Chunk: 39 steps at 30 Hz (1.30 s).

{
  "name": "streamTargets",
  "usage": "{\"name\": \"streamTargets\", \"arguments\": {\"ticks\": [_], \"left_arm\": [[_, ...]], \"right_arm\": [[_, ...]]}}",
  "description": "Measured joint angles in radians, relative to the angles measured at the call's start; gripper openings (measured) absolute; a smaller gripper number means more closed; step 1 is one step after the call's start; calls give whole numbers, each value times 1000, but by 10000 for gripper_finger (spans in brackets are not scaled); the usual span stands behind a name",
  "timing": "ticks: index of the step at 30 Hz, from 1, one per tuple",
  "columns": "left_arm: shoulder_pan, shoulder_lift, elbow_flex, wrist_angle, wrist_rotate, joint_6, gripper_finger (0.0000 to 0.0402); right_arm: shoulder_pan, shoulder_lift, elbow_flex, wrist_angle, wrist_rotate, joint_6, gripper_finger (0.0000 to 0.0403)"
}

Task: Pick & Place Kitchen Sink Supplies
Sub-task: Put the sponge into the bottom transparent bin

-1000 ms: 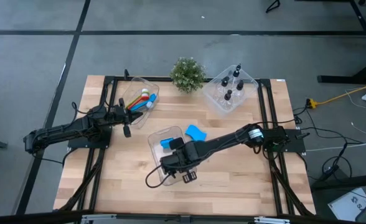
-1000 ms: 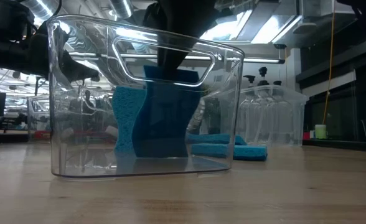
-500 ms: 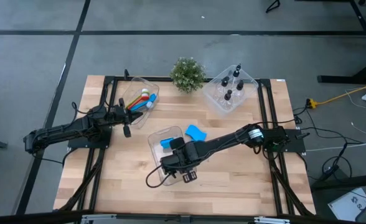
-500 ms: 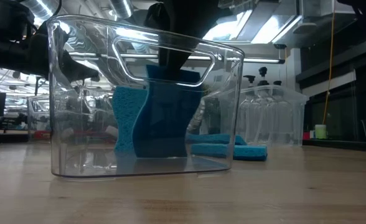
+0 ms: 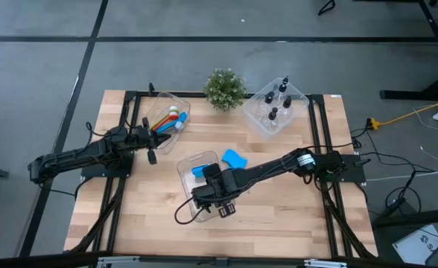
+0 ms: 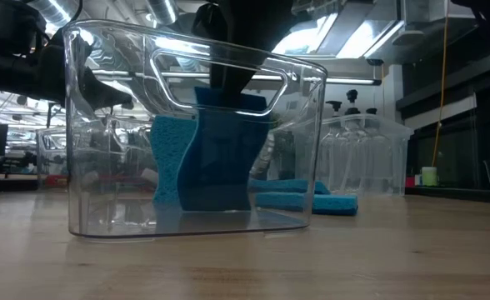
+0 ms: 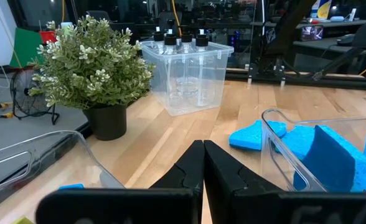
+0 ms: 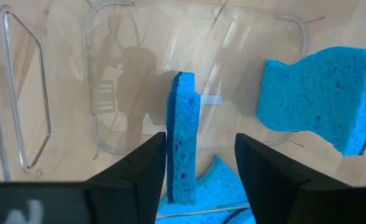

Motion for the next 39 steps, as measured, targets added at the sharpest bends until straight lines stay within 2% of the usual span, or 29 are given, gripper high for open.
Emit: {"name": "streamTargets", "arguments": {"ticks": [30, 39], "left_arm": [[0, 0, 0, 0, 0, 0, 2], [0, 0, 0, 0, 0, 0, 2]], "right_arm": [[-6, 0, 0, -3, 50, -21, 136], [-5, 0, 0, -3, 50, -17, 133]]}}
